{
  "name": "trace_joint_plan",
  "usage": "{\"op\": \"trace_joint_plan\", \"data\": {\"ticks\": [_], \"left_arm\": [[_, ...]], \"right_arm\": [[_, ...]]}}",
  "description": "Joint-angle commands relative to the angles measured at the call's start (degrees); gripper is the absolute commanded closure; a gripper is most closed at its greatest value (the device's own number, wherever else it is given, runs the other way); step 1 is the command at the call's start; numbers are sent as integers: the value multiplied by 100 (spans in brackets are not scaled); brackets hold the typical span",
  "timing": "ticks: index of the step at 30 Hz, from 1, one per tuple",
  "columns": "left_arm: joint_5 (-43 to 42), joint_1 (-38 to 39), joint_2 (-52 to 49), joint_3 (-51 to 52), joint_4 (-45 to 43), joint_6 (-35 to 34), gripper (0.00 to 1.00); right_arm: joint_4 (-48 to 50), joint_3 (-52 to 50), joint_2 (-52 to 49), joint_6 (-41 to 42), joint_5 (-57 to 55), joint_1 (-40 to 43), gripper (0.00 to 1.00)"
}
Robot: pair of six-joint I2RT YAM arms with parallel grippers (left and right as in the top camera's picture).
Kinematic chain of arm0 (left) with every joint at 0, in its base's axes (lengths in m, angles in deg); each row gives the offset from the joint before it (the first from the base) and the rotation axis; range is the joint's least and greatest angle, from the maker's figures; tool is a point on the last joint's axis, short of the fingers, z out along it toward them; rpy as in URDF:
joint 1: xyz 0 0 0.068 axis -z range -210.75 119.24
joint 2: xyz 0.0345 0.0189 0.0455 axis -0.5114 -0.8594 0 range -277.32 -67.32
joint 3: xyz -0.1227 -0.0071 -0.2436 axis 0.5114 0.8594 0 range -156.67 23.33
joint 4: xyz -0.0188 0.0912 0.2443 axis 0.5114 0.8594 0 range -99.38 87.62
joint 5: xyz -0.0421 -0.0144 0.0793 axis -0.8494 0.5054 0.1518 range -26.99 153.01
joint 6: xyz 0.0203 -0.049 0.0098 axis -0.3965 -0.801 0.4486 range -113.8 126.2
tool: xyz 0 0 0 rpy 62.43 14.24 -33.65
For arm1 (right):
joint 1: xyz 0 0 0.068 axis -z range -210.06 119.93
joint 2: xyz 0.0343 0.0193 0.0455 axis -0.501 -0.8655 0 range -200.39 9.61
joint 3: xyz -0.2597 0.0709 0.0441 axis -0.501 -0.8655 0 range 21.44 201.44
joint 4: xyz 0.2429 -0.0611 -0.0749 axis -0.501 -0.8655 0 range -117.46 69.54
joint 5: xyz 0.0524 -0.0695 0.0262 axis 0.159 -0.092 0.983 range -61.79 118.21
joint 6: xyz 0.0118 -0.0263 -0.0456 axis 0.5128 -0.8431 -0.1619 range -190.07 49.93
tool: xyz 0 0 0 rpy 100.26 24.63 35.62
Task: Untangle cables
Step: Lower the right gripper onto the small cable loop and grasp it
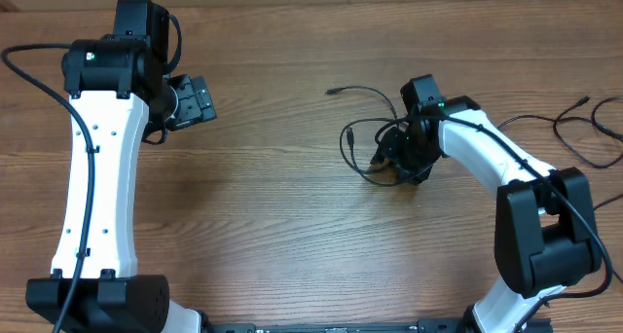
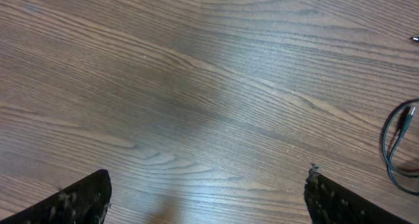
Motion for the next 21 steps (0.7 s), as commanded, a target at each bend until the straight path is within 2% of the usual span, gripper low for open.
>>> {"op": "trace_joint_plan", "data": {"ticks": [1, 5, 10, 21], "left_arm": [[-33, 9, 7, -7, -4, 66, 6], [-35, 9, 7, -7, -2, 66, 7], [-35, 9, 7, -7, 7, 66, 6], [-39, 9, 7, -7, 22, 66, 6]], "right_arm": [[546, -326, 17, 374, 280, -13, 43], [1344, -739, 17, 457, 431, -13, 44], [1834, -1106, 17, 756, 428, -13, 45], [3359, -1351, 17, 791, 431, -170, 61]]}}
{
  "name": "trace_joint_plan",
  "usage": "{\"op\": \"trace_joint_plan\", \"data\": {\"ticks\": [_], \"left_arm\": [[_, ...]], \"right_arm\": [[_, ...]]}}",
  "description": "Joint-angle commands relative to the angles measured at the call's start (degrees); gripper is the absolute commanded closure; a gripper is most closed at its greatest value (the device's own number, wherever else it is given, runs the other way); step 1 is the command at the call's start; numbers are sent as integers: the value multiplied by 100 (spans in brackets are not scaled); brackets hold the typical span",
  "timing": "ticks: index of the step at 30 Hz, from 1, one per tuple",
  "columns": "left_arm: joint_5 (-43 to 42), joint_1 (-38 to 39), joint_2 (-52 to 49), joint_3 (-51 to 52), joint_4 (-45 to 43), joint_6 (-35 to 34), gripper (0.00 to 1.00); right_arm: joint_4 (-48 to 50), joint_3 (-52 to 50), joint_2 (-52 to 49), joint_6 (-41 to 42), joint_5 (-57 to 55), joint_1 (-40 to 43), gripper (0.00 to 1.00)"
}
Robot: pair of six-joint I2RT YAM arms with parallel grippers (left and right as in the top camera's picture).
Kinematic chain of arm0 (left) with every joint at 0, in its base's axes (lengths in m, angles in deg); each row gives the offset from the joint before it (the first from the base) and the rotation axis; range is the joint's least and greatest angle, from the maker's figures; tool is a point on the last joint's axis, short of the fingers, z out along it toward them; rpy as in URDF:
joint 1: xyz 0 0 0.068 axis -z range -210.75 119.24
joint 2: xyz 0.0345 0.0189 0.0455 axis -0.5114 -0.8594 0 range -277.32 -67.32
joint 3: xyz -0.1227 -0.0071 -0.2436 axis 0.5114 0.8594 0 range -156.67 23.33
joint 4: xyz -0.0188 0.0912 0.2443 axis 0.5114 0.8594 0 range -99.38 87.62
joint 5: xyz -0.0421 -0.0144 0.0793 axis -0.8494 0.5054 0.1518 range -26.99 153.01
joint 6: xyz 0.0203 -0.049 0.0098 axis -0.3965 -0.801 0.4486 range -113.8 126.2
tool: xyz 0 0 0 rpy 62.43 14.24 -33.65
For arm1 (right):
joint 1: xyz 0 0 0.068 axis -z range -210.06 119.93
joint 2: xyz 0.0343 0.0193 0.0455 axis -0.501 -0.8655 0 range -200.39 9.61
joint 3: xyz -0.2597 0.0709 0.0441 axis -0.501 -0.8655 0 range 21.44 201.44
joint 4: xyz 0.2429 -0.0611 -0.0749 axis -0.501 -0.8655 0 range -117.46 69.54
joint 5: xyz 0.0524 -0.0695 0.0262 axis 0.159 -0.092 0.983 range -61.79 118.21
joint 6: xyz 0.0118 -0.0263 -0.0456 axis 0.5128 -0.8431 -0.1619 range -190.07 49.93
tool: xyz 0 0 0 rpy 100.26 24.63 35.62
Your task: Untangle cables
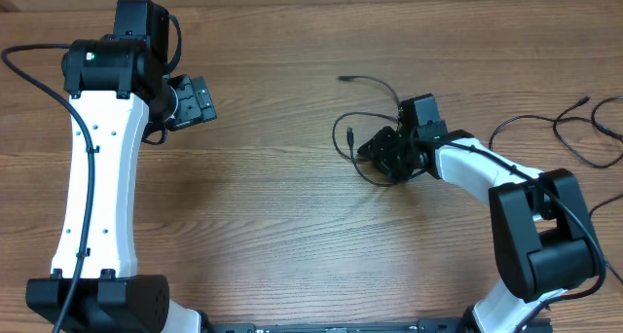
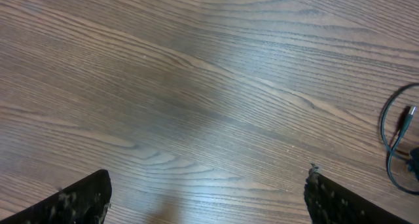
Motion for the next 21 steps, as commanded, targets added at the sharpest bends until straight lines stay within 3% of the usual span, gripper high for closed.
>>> {"op": "trace_joint_plan", "data": {"ticks": [1, 3, 4, 7, 13, 17, 20, 21], "left_arm": [[-52, 9, 7, -7, 20, 66, 7], [-101, 9, 7, -7, 22, 68, 7], [-136, 9, 7, -7, 17, 68, 7], [-136, 9, 7, -7, 15, 68, 7], [-136, 9, 7, -7, 17, 68, 7], [-136, 7, 7, -7, 13, 68, 7], [-136, 9, 7, -7, 17, 68, 6], [-136, 9, 7, -7, 15, 68, 7]], "right_arm": [[337, -70, -83, 22, -151, -81, 64], [426, -70, -83, 24, -229, -81, 71], [417, -70, -83, 87, -374, -81, 80], [164, -70, -83, 804, -828, -81, 91], [63, -72, -83, 1637, -1003, -87, 94], [238, -72, -83, 1467, -852, -138, 96], [588, -68, -83, 601, -417, -177, 96], [785, -44, -81, -26, -33, -181, 96]]}}
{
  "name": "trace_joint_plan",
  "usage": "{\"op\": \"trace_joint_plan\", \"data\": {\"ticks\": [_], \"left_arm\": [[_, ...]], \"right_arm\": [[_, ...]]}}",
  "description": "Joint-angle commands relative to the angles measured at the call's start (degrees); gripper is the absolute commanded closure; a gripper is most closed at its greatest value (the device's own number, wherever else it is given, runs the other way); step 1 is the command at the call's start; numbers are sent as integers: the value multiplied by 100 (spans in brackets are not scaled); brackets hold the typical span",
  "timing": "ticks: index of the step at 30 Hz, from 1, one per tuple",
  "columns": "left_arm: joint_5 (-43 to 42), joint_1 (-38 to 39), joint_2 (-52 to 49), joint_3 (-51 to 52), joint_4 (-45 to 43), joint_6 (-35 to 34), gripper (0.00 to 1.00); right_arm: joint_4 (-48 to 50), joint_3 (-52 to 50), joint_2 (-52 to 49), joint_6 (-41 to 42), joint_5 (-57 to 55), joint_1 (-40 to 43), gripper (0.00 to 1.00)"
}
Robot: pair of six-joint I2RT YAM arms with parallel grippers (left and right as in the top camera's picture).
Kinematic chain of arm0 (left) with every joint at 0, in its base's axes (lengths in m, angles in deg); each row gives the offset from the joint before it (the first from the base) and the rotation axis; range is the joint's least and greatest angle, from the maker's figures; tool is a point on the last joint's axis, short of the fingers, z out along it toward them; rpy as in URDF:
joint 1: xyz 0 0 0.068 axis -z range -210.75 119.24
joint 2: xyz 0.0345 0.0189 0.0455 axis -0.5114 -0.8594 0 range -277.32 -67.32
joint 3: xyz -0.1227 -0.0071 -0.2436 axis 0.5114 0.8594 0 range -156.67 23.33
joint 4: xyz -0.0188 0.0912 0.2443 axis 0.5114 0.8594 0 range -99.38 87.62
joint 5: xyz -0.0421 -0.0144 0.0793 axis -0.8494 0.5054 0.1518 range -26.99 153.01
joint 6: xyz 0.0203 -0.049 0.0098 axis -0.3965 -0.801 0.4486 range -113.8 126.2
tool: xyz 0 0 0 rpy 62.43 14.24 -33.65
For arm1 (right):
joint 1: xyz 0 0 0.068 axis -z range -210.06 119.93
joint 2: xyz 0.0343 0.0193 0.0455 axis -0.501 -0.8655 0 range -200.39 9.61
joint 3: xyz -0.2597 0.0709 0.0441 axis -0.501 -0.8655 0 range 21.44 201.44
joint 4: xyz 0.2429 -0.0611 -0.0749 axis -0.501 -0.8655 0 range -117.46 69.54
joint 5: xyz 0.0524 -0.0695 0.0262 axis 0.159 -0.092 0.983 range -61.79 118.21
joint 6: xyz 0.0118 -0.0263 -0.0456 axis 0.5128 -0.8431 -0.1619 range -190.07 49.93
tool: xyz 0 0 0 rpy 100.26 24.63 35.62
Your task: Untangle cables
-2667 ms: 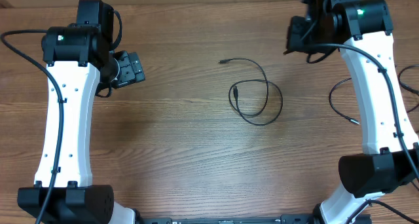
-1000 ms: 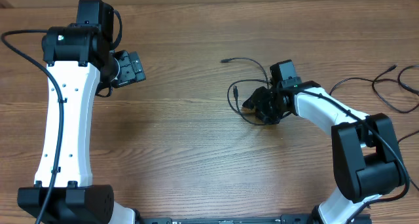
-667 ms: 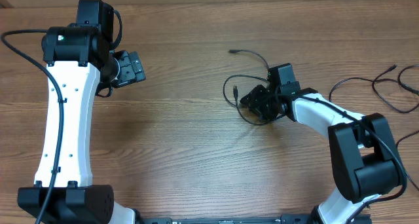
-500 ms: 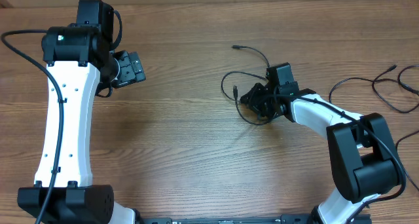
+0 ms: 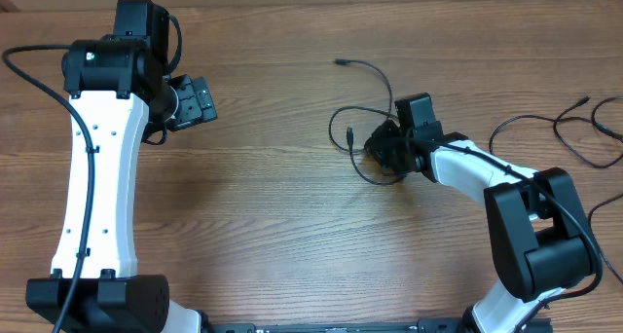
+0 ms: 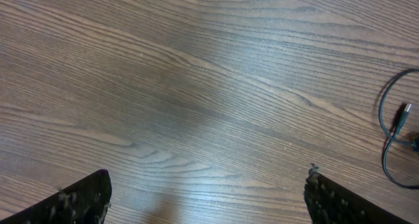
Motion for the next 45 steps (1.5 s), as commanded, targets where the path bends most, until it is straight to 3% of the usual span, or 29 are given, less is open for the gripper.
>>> {"op": "trace_joint_plan", "data": {"ticks": [1, 6, 17, 23, 29, 33, 38, 43, 45], "left_arm": [[-66, 9, 7, -7, -4, 68, 6], [-66, 9, 7, -7, 2, 68, 6], [-66, 9, 7, -7, -35, 68, 6], [-66, 9, 7, -7, -48, 68, 6], [-66, 9, 7, -7, -46, 68, 6], [-66, 9, 7, -7, -46, 68, 6], [-66, 9, 7, -7, -46, 68, 6], [-68, 9, 7, -7, -57, 68, 6], [-66, 9, 7, -7, -74, 68, 6]], "right_arm": [[238, 39, -46, -1239, 708, -59, 96], [-302, 444, 63, -2120, 903, -59, 96], [-2830, 2409, 588, -4000, 505, -59, 96], [-3003, 3139, 907, -4854, 1906, -59, 96], [-2675, 3405, 1056, -4994, 2487, -59, 96], [-2710, 3401, 1045, -4946, 1770, -59, 96], [-3453, 3388, 887, -4592, 852, -109, 74], [-3954, 3193, 529, -4280, 953, -122, 68], [-4013, 3042, 267, -4765, 1226, -227, 67]]}}
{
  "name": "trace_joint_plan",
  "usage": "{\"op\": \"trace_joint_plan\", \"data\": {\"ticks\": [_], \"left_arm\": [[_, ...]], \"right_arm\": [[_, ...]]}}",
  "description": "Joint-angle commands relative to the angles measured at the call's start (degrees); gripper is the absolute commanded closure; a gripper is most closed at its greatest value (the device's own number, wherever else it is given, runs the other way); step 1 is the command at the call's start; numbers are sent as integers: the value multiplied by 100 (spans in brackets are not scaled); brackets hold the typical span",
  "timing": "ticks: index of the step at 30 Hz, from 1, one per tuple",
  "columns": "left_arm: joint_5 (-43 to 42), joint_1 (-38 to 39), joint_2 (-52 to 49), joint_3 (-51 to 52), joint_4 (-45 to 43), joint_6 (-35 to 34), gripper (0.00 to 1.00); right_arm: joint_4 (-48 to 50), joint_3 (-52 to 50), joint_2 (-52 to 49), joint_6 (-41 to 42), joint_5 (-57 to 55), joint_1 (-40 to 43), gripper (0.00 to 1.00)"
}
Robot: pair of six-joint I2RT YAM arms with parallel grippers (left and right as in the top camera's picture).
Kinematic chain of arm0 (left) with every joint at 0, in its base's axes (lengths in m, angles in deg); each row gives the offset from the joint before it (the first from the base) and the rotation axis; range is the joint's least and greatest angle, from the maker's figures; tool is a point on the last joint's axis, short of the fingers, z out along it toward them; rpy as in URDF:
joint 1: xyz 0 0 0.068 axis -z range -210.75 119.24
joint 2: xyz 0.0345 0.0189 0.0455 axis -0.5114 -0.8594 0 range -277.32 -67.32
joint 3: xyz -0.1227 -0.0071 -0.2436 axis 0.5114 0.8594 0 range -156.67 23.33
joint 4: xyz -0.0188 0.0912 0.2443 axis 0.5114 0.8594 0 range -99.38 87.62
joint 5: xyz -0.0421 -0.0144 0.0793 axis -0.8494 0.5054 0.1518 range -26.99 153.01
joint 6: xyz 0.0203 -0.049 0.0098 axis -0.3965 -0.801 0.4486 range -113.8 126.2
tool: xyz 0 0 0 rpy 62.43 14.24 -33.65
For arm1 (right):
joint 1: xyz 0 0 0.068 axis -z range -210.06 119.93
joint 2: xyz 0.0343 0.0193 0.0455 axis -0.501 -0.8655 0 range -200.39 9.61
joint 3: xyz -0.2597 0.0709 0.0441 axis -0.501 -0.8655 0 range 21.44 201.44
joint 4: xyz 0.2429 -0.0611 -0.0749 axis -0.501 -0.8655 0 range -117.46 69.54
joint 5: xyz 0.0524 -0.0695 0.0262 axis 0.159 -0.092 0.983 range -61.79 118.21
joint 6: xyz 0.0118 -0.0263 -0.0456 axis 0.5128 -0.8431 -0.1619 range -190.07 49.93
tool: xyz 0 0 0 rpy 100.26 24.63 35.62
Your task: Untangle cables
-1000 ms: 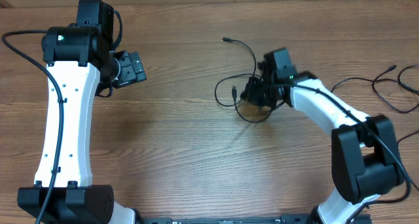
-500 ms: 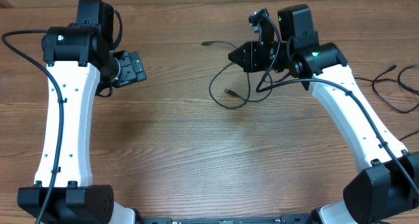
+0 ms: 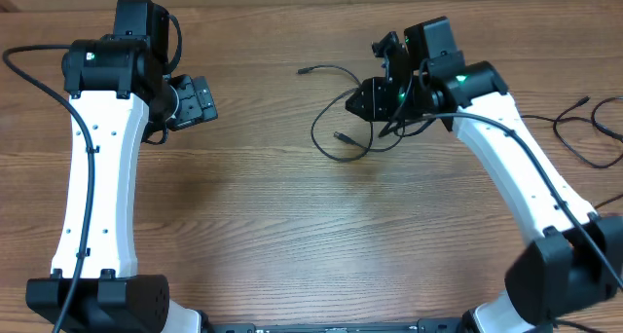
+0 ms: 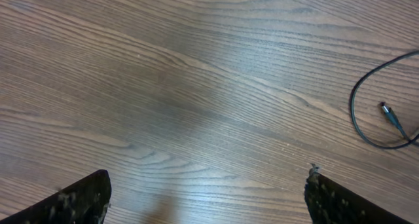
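Observation:
A thin black cable (image 3: 315,136) lies in a loose loop on the wooden table (image 3: 292,236), one plug (image 3: 303,71) pointing far left and another plug (image 3: 341,135) inside the loop. My right gripper (image 3: 370,101) is raised over the loop's right side and looks shut on the cable, whose strands hang from it. My left gripper (image 3: 200,101) hovers far to the left, apart from the cable. In the left wrist view the left gripper (image 4: 208,192) is open over bare wood, and the cable loop (image 4: 359,122) and a plug (image 4: 391,115) show at the right edge.
More black cables (image 3: 576,130) lie at the table's right edge, beyond the right arm. The left arm's white links run down the left side of the table.
My right gripper has gone from low on the tangle to higher, farther back and left. The cable came with it and spread into a wider loop to the left. The left arm has not moved.
My right gripper was first down on a tight tangle right of centre. Over the following moments it stayed on the tangle while the loop and far plug shifted slightly. Now it is raised with the cable, and the loop lies opened out toward the middle. The left gripper stayed open throughout.

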Motion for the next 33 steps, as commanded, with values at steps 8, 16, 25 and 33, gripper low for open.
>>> {"op": "trace_joint_plan", "data": {"ticks": [8, 16, 25, 33], "left_arm": [[-28, 9, 7, -7, -37, 68, 6], [-31, 9, 7, -7, -55, 68, 6], [-28, 9, 7, -7, -7, 76, 6], [-28, 9, 7, -7, -13, 90, 6]], "right_arm": [[-490, -258, -990, -1414, -1303, -581, 49], [-341, -264, -1532, 2227, -1506, -573, 49], [61, -645, -1598, 3042, -1451, -264, 50], [1056, -1368, -1598, 2625, -431, 151, 51]]}}
